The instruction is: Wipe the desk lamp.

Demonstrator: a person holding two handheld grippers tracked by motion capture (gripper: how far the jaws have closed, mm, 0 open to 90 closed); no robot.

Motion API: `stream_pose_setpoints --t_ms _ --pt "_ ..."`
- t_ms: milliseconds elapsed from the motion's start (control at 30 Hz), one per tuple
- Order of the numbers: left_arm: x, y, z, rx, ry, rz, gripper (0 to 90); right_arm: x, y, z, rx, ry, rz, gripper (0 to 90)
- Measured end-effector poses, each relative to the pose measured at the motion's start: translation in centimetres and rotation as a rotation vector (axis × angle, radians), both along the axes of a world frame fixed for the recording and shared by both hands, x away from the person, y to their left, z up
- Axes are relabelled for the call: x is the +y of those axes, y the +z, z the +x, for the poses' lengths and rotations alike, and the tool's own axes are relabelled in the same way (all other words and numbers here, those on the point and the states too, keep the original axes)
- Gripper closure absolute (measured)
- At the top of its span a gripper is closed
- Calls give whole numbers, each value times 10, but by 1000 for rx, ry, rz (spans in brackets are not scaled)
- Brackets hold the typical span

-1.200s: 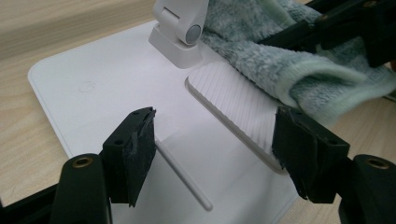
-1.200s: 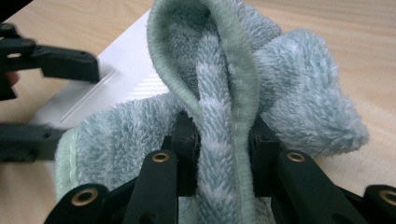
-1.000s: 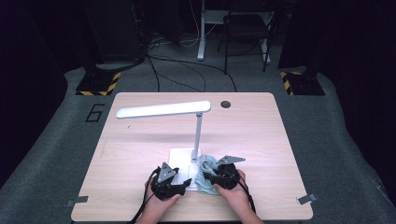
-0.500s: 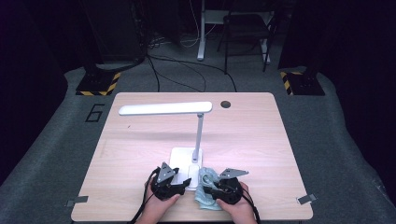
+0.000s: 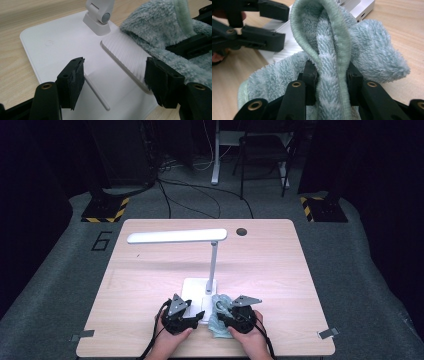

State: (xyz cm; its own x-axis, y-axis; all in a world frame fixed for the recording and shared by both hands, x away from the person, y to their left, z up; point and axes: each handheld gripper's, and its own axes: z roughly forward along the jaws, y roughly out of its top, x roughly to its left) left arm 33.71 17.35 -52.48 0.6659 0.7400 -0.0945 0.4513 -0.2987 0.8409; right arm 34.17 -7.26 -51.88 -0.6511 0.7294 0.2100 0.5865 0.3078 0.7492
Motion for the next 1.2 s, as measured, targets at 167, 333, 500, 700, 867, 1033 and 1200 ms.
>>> stream_pose_setpoints --t_ms 167,333,500,700,867,1033,1200 --pt "0 0 0 0 0 -2 323 2 0 7 -4 -24 -3 683" --pt "0 0 0 -2 -2 3 323 3 0 18 -11 -46 -5 683" --pt "0 0 1 -5 -5 5 327 5 0 31 -9 -86 2 684" --pt "0 0 1 -7 -7 4 337 8 -1 48 -14 -137 4 684" --pt "-3 1 -4 -60 6 81 500 10 0 62 -18 -170 5 682" --pt "0 0 -1 -42 5 62 502 10 1 71 -25 -198 -1 680" --pt "0 0 0 -41 6 60 502 1 5 77 -42 -228 6 677"
